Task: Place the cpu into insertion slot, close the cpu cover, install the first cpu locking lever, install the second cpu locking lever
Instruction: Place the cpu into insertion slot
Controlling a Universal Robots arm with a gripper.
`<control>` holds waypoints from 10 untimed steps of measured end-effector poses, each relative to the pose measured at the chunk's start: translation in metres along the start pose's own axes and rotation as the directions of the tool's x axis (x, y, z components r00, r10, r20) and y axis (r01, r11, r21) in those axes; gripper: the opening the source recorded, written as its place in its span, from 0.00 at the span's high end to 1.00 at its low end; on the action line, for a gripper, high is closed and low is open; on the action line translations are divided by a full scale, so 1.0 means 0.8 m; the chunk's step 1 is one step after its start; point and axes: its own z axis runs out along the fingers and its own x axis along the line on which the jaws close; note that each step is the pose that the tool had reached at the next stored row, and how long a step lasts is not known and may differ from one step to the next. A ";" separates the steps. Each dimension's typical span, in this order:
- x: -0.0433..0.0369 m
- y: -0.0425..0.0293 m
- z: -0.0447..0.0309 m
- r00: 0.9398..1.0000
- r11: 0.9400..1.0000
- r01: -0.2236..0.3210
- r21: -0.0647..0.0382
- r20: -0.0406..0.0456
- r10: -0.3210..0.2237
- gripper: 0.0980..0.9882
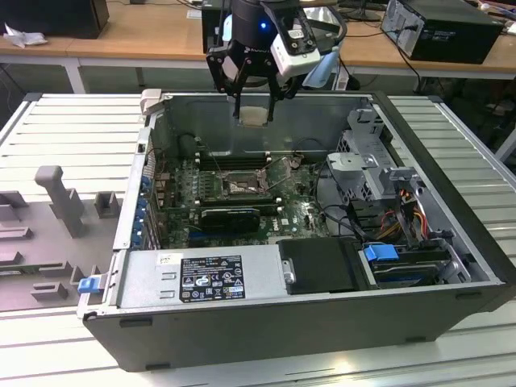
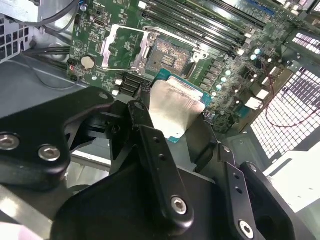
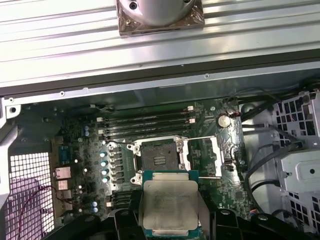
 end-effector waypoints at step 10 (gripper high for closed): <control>0.000 0.0000 0.0000 0.999 0.999 -0.036 -0.001 0.003 0.036 0.52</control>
